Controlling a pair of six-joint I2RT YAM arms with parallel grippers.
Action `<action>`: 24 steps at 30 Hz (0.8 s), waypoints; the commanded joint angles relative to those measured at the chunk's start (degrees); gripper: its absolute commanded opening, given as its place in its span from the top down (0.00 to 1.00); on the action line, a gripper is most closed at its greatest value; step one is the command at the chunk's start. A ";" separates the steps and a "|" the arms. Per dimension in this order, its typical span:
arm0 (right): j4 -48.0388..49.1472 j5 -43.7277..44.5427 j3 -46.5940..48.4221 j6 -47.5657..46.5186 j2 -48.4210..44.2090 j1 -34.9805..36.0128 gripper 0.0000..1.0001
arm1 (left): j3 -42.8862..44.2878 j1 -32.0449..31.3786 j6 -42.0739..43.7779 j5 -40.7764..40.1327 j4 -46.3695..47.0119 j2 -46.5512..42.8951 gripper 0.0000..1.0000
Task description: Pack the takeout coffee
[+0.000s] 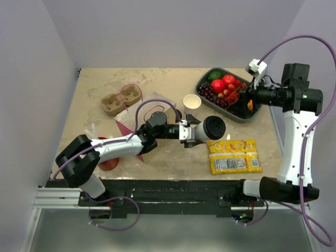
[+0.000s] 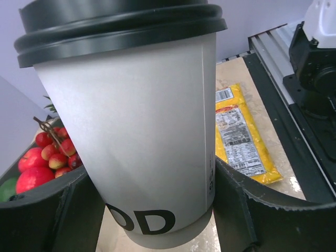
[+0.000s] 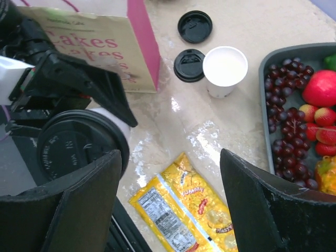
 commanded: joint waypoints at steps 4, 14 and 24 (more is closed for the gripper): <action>-6.70 -6.46 -6.55 -2.29 -3.41 -0.33 0.22 | 1.47 -0.38 3.29 -3.41 6.83 -0.02 0.55; -6.70 -9.53 -8.32 -2.99 -1.65 -0.33 0.23 | 2.35 -0.81 3.45 -4.91 5.16 0.69 0.55; -6.52 -11.57 -11.73 -22.11 -9.90 2.04 0.01 | 3.58 -0.82 2.75 -2.71 0.68 0.51 0.56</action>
